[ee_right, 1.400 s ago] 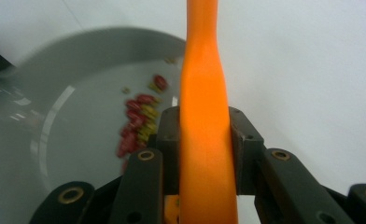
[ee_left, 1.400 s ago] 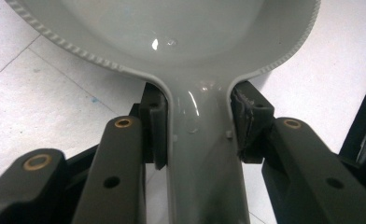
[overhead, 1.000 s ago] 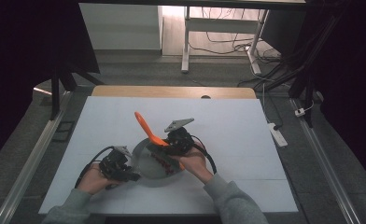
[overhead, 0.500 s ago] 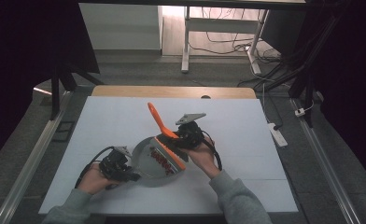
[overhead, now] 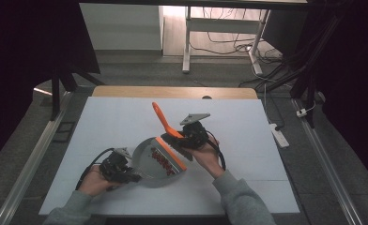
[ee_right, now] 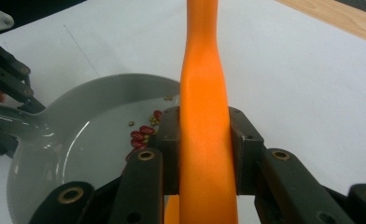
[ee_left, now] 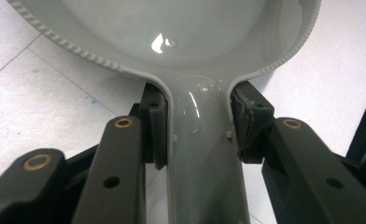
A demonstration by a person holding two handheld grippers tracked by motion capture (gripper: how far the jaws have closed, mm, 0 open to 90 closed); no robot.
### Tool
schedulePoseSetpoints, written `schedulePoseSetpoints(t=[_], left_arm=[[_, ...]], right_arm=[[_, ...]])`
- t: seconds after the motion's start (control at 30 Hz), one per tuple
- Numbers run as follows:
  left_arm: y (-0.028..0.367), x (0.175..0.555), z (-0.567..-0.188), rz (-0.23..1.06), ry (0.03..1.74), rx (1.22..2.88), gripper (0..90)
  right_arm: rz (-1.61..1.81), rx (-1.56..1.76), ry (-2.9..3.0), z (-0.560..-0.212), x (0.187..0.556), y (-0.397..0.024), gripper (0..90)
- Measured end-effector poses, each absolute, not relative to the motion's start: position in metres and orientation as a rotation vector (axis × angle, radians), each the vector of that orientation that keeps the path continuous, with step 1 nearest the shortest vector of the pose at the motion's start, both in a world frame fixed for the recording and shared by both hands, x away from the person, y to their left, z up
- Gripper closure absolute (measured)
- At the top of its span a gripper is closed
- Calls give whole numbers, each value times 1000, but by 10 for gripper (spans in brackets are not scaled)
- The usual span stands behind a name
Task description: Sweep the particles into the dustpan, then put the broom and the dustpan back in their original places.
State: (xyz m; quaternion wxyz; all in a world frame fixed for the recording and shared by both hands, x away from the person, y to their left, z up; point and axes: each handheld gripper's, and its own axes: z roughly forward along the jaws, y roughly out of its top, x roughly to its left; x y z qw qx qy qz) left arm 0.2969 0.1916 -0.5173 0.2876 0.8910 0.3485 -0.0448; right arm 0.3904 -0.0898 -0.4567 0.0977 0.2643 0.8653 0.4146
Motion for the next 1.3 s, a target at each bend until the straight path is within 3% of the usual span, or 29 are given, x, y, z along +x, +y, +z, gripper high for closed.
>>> schedulePoseSetpoints(t=[1.3], left_arm=[[205,287,-509,-8,1064,2195,618]], right_arm=[[1341,793,2436,-430,365,-170,705]])
